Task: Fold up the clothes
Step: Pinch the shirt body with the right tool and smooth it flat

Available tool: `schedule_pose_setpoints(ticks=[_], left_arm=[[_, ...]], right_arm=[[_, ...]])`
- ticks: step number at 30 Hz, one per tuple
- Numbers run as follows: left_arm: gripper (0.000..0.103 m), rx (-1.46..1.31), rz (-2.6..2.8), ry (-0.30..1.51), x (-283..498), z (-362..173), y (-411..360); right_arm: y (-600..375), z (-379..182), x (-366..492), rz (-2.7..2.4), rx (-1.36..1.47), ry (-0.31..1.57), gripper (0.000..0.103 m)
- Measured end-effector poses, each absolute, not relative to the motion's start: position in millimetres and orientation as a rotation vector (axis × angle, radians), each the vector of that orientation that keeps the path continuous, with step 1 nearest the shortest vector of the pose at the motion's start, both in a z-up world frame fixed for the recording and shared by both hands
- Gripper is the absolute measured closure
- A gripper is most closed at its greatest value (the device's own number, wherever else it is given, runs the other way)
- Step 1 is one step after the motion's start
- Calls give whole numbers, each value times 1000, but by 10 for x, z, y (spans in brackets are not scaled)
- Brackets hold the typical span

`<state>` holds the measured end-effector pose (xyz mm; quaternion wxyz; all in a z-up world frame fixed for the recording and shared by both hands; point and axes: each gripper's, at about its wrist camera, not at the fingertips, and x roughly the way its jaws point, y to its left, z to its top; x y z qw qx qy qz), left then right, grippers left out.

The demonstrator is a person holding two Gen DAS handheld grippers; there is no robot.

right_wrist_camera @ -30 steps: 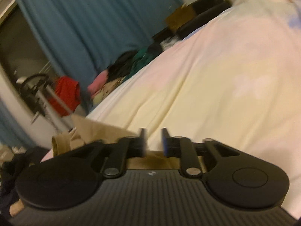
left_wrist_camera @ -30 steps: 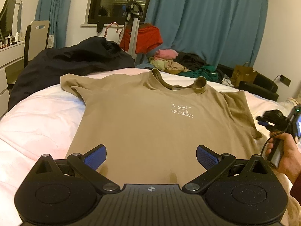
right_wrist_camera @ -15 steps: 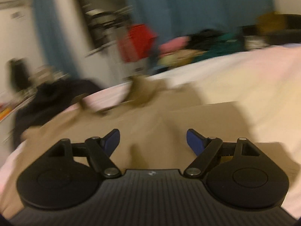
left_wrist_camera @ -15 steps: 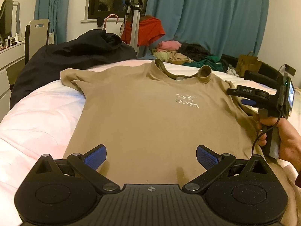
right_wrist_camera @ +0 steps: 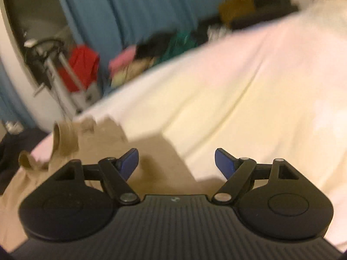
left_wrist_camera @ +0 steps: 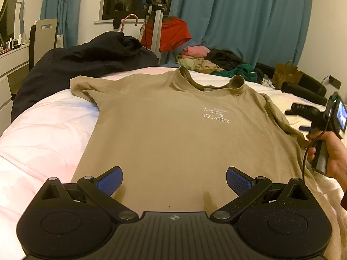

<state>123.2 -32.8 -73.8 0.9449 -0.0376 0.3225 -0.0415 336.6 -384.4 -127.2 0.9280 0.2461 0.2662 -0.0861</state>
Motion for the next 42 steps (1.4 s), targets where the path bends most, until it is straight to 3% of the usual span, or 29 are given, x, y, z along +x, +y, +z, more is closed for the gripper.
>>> schedule_pose_setpoints(ticks=[5, 6, 7, 9, 11, 19, 23, 28, 29, 30, 32, 42], left_arm=[[0, -51, -83, 672, 1252, -785, -377], [1, -45, -83, 675, 1257, -796, -390], [0, -39, -83, 676, 1264, -804, -401], [1, -27, -81, 678, 1281, -815, -427], [0, -22, -76, 677, 1287, -820, -434], [0, -45, -55, 674, 1286, -801, -361], [0, -45, -62, 669, 1288, -801, -373], [1, -28, -45, 665, 1330, -832, -395], [1, -24, -43, 657, 1331, -826, -398], [1, -24, -44, 650, 1332, -811, -399], [1, -29, -50, 631, 1329, -772, -396], [1, 11, -72, 503, 1083, -520, -392]], right_arm=[[-3796, -1371, 3455, -100, 439, 590, 27], [-3773, -1357, 3458, -74, 432, 599, 41], [-3750, -1344, 3461, -48, 425, 607, 50], [-3723, -1319, 3430, -47, 384, 633, 80], [-3655, -1280, 3397, -57, 331, 636, 94], [-3776, -917, 3132, -259, 317, 365, 96], [-3947, -1020, 3048, -440, 253, 339, 95], [-4178, -1079, 2969, -573, 254, 332, 90], [-4217, -1033, 2946, -553, 279, 332, 76], [-4223, -983, 2897, -514, 298, 328, 44], [-4068, -892, 2718, -457, 288, 334, 10], [-3130, -332, 1720, -169, 399, 376, 7]])
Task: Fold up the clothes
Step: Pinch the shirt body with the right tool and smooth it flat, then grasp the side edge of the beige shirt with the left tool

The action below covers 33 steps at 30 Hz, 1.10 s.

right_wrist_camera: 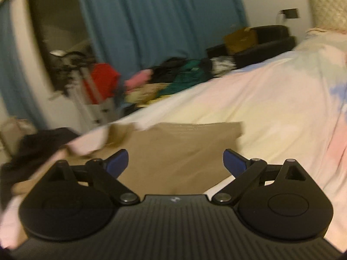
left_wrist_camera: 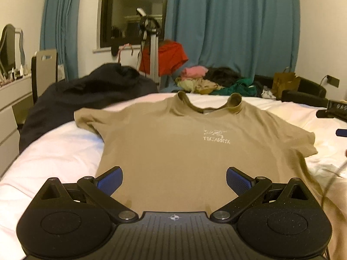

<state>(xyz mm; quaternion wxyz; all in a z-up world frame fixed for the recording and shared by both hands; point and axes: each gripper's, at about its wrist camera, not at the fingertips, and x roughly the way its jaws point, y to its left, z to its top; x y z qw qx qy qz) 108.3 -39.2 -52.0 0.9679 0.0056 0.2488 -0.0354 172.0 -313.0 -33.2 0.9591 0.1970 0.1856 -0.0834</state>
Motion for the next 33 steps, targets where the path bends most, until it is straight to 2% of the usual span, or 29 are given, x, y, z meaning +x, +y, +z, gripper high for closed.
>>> schedule_pose_setpoints(ticks=[11, 16, 23, 28, 31, 33], left_arm=[[1, -72, -102, 477, 639, -254, -68], [4, -192, -79, 512, 585, -120, 133], [5, -174, 17, 447, 467, 188, 127], [9, -154, 43, 420, 695, 268, 220], [15, -162, 111, 475, 1104, 83, 471], [28, -219, 155, 547, 1420, -86, 693]], right_arm=[[-2128, -22, 642, -29, 306, 318, 7], [-1866, 130, 484, -14, 311, 346, 7], [-1642, 522, 283, 0, 321, 298, 7], [-1647, 465, 191, 22, 275, 231, 7], [-1669, 208, 247, 37, 203, 202, 7], [-1694, -3, 366, 38, 174, 233, 7]])
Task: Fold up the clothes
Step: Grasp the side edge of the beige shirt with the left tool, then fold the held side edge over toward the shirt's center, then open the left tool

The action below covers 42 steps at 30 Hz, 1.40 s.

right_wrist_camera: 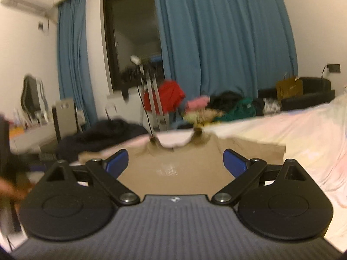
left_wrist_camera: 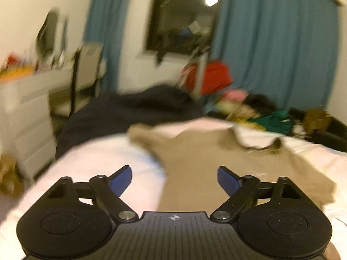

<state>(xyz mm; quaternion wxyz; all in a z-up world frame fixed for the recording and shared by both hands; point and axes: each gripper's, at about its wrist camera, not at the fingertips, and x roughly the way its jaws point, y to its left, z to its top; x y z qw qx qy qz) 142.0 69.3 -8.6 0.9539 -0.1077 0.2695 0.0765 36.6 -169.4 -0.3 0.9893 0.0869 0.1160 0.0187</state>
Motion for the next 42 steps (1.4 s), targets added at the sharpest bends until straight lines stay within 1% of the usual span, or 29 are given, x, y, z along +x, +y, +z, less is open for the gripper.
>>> schedule_pose_setpoints(ticks=[2, 4, 5, 6, 7, 9, 11, 14, 15, 16, 18, 19, 20, 21, 22, 23, 24, 25, 26, 27, 30, 37, 42], left_arm=[[38, -319, 182, 609, 1775, -280, 922], [38, -384, 208, 621, 2093, -466, 1093], [41, -416, 221, 627, 2253, -559, 1179], [46, -449, 234, 633, 2412, -652, 1265], [49, -470, 245, 637, 2543, -748, 1342], [59, -498, 262, 641, 2771, -941, 1484], [61, -516, 256, 610, 2946, -1089, 1590], [61, -516, 214, 541, 3076, -1169, 1657], [59, -520, 195, 529, 3129, -1180, 1667], [56, -523, 175, 518, 3182, -1190, 1676], [43, -553, 143, 514, 3318, -1239, 1688], [39, -564, 132, 510, 3386, -1257, 1685], [31, -559, 127, 508, 3456, -1255, 1658], [29, -548, 125, 511, 3528, -1246, 1621], [30, -537, 122, 513, 3601, -1237, 1585], [42, -531, 109, 514, 3655, -1236, 1550], [57, -536, 97, 524, 3689, -1245, 1532], [67, -545, 88, 541, 3718, -1260, 1523], [87, -561, 82, 563, 3737, -1274, 1528], [96, -577, 81, 586, 3743, -1279, 1545], [98, -614, 87, 606, 3692, -1185, 1651], [98, -689, 79, 595, 3374, -640, 2053], [97, -699, 85, 603, 3031, -532, 2321]], right_arm=[[-1747, -163, 561, 58, 205, 296, 7], [-1800, -296, 746, 75, 240, 348, 7], [-1813, -356, 836, 86, 249, 366, 7], [-1807, -407, 903, 93, 245, 377, 7], [-1801, -458, 968, 100, 241, 387, 7], [-1788, -570, 1085, 108, 232, 404, 7], [-1782, -678, 1202, 116, 245, 430, 7], [-1773, -839, 1378, 129, 265, 470, 7], [-1770, -881, 1431, 134, 270, 481, 7], [-1758, -916, 1482, 141, 273, 491, 7], [-1724, -979, 1547, 152, 266, 508, 7], [-1707, -1007, 1567, 154, 261, 519, 7], [-1700, -1029, 1569, 157, 257, 529, 7], [-1687, -1052, 1570, 159, 255, 539, 7], [-1683, -1066, 1564, 160, 252, 545, 7], [-1680, -1076, 1555, 158, 253, 551, 7], [-1677, -1085, 1546, 155, 253, 557, 7], [-1675, -1084, 1541, 153, 251, 557, 7], [-1673, -1082, 1536, 151, 249, 557, 7], [-1656, -1074, 1522, 148, 240, 554, 7], [-1615, -1049, 1515, 150, 216, 548, 7], [-1626, -994, 1491, 139, 205, 530, 7], [-1670, -948, 1455, 127, 213, 516, 7]])
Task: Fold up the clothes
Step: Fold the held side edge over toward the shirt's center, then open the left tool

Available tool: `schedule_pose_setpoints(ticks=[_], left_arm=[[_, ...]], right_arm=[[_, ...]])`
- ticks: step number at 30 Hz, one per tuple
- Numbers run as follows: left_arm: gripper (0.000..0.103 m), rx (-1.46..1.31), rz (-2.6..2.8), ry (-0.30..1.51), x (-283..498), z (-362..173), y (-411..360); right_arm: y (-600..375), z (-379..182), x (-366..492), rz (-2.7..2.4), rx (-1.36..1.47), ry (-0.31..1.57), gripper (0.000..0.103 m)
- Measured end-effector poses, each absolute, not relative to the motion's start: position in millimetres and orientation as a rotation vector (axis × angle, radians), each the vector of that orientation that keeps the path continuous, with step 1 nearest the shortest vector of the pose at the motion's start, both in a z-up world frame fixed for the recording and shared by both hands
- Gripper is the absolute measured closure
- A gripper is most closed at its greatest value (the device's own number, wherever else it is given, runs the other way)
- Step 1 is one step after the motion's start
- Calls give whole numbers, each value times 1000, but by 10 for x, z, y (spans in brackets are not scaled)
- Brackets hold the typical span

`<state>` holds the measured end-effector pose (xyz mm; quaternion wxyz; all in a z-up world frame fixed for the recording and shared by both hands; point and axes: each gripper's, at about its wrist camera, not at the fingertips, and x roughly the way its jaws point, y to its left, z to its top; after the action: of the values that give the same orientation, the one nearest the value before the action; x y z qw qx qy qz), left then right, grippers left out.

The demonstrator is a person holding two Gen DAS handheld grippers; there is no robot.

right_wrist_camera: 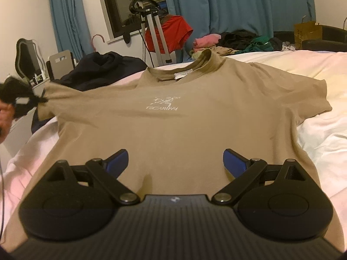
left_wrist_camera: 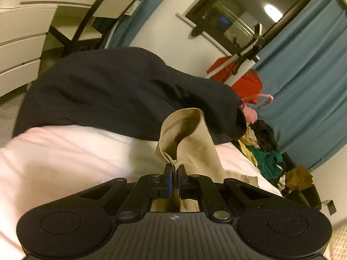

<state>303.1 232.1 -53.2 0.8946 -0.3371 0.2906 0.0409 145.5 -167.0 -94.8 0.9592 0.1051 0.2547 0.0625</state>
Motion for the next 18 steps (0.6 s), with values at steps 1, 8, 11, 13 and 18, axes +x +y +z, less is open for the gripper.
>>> schedule_pose_setpoints(ticks=[1, 8, 11, 13, 18], left_arm=[[98, -692, 110, 600, 2985, -547, 2354], [76, -816, 193, 640, 2669, -643, 2632], [54, -890, 158, 695, 2523, -717, 2576], [50, -915, 111, 727, 2469, -769, 2514], [49, -1010, 0, 813, 2520, -1023, 2339]], right_arm=[[-1664, -938, 1446, 127, 208, 513, 7], [-1619, -911, 1414, 133, 178, 500, 7], [-1613, -910, 1414, 141, 177, 505, 7], [-1610, -906, 1401, 145, 183, 506, 7], [-1600, -894, 1376, 149, 189, 505, 7]])
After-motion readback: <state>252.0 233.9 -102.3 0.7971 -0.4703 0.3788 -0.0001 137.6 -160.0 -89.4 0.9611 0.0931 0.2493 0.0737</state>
